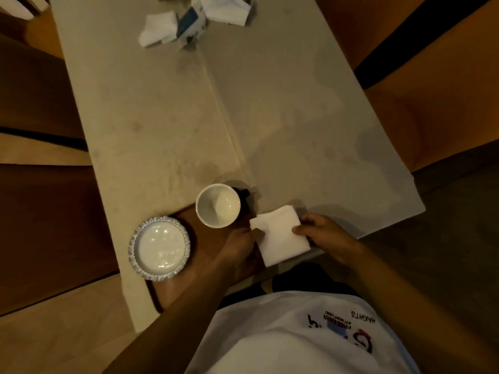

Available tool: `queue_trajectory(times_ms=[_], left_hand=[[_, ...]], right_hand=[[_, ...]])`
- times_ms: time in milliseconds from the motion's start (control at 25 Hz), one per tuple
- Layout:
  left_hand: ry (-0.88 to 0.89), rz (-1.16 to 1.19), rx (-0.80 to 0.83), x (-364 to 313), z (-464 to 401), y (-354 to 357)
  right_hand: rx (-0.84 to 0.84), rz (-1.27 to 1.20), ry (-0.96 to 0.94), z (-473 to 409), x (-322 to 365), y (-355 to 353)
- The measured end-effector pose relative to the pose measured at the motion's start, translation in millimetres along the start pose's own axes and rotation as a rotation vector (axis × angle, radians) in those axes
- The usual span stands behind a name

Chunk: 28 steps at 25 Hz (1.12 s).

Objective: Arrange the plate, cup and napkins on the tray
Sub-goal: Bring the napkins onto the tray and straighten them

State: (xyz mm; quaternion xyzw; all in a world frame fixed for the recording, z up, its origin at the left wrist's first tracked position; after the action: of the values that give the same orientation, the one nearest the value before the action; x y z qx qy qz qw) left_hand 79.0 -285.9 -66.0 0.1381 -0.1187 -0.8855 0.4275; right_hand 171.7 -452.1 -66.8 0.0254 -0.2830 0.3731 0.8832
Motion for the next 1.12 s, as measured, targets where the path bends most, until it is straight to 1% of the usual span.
queue_trajectory(times_ms=[120,280,400,720,880,960,1040,1080,1120], left_hand=[[0.034,-0.026,-0.073,-3.2,13.6,-34.5],[0.113,-0.139,-0.246,-11.2,31.7,-84.4],[0.148,-0.136,-0.291,-14.1,41.3,-108.8],[0.237,-0.192,-0.298,-17.2,42.6,-132.4],[0.230,-0.141,-0.252,-15.4,41.3,-132.0],[0.246,-0.154,-0.231,-17.3,39.7,-131.1],[0.323,-0.254,-0.211,-19.7,40.1,-130.8],[0.436,-0.399,-0.225,-23.8,42.4,-132.1],[0.595,-0.593,-0.254,-28.9,46.8,-132.4]], right_hand=[[-0.002,0.074,-0.032,-2.7,5.6,29.8],[0.029,0.204,-0.073,-8.2,16.9,72.0],[0.079,0.279,-0.088,-8.7,22.9,97.0],[0.013,0.403,-0.111,-15.7,25.0,117.2],[-0.019,0.434,-0.146,-14.1,25.9,114.6],[-0.036,0.461,-0.169,-11.3,27.3,112.0],[-0.078,0.542,-0.209,-6.6,28.9,109.2],[-0.116,0.594,-0.249,-3.7,30.3,108.3],[-0.158,0.645,-0.302,-0.5,32.1,107.9]])
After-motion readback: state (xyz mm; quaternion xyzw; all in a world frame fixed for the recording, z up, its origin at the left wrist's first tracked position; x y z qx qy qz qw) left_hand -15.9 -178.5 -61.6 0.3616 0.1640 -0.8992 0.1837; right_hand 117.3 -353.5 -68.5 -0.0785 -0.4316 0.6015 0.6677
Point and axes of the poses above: each hand's wrist, its own z-axis away from the middle knuckle, its own y-axis out of the palm, x = y × z, the point moved 6 cm from there along -z, towards the middle knuckle, and after that the axes turned 10 degrees about z, right-handed, at the moved point
